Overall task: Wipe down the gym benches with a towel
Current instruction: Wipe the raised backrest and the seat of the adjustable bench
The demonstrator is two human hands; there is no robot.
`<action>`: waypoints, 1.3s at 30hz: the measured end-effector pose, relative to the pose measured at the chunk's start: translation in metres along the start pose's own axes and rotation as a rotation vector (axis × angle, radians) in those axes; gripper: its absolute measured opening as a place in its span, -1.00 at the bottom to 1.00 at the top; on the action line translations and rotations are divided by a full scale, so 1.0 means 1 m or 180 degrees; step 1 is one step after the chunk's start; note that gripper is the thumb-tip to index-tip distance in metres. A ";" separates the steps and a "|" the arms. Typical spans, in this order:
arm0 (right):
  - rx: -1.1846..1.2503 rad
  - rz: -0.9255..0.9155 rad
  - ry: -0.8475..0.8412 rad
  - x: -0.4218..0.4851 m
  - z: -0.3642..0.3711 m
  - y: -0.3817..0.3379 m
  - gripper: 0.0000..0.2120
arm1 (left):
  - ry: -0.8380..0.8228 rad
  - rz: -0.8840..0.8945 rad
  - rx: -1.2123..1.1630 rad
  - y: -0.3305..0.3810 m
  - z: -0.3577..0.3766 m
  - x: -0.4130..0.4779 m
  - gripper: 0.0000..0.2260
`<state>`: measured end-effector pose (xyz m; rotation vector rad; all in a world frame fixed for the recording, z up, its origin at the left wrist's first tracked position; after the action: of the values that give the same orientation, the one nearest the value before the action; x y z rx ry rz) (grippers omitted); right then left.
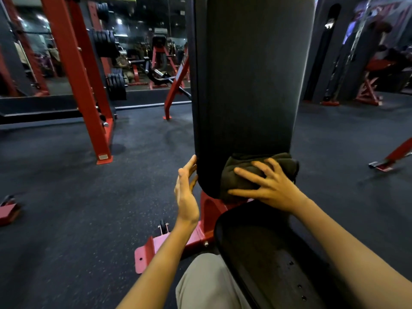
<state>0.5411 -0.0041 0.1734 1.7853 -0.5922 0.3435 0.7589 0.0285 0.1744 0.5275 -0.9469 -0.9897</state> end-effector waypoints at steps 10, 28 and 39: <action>0.0419 0.1999 0.0354 0.069 -0.023 -0.003 -0.49 | 0.0002 0.0481 0.0127 0.014 0.020 0.023 -0.59; 0.0682 0.3857 0.0823 0.132 -0.024 0.094 -0.49 | -0.0344 0.1155 0.0792 0.065 0.068 0.094 -0.56; 0.0296 0.2777 0.0958 0.200 -0.049 0.162 -0.50 | -0.0655 0.2000 0.1449 0.091 0.085 0.127 -0.50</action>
<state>0.6201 -0.0346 0.4211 1.4304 -1.1263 1.2227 0.7559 -0.0369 0.3395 0.4604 -1.4246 -0.2581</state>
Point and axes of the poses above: each hand's wrist, its own x-axis towards the middle knuckle, its own z-axis out of the palm, y = z × x, the point moved 3 cm from there along x, towards the middle knuckle, and after that the axes turned 14 degrees about -x, right-handed, at the moved point
